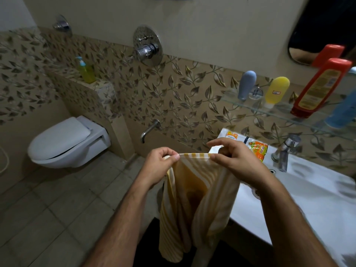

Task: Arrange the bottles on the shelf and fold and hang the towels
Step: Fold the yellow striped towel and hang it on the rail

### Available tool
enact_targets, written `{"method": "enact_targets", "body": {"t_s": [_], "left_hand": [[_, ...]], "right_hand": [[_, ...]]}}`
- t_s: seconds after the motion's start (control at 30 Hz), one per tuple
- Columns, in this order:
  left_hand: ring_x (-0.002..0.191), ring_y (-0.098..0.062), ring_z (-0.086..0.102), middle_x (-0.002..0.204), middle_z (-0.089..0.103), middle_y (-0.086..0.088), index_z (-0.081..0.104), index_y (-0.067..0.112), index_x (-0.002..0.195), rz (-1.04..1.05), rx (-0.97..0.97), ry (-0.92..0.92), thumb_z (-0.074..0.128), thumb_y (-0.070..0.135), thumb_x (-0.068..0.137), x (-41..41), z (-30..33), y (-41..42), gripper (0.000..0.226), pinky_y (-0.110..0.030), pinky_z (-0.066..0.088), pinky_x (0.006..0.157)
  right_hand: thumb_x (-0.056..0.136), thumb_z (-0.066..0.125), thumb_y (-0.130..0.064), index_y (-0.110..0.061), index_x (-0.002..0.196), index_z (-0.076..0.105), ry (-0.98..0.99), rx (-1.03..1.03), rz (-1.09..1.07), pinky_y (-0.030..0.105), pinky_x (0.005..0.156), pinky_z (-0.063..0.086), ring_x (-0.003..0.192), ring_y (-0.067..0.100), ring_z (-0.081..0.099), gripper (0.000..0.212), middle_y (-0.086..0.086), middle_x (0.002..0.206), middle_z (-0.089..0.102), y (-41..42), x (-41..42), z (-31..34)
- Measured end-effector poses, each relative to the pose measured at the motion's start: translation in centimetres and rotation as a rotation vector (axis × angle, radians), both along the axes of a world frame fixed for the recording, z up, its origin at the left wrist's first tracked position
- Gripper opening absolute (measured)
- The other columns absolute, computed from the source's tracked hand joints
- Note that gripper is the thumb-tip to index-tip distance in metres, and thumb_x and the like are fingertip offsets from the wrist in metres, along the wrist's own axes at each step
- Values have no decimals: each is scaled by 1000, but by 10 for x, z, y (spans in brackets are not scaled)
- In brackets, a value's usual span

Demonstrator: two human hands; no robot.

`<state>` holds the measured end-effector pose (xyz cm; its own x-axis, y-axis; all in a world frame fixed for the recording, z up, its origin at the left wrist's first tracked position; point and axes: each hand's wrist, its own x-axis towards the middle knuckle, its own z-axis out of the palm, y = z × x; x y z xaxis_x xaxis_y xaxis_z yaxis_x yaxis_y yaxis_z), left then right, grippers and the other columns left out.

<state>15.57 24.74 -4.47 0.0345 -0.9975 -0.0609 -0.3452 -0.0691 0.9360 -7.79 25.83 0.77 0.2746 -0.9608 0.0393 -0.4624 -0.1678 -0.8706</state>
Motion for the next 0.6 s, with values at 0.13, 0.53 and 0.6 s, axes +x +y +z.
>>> {"method": "enact_targets", "body": {"t_s": [0.13, 0.53, 0.6], "left_hand": [[82, -8, 70, 93, 73, 3, 73, 25, 104, -193, 106, 150, 68, 18, 88, -4, -1, 4, 18, -20, 52, 64], [77, -3, 63, 81, 71, 3, 70, 15, 85, -257, 27, 247, 64, 6, 90, -24, -1, 2, 12, -24, 49, 72], [77, -6, 64, 80, 71, 5, 70, 18, 83, -142, 27, 228, 63, 7, 90, -17, -2, -3, 14, -26, 50, 71]], "right_hand": [[94, 62, -9, -22, 107, 68, -98, -18, 69, 19, 57, 36, 56, 7, 43, 19, -6, 57, 46, -2, 5, 5], [88, 69, -22, -17, 102, 61, -124, 133, 244, 33, 68, 43, 72, 16, 55, 16, 20, 81, 65, -3, 12, -2], [93, 66, -18, -22, 104, 60, -35, 148, 203, 22, 56, 38, 59, 6, 49, 13, 6, 70, 59, -4, 4, 1]]}}
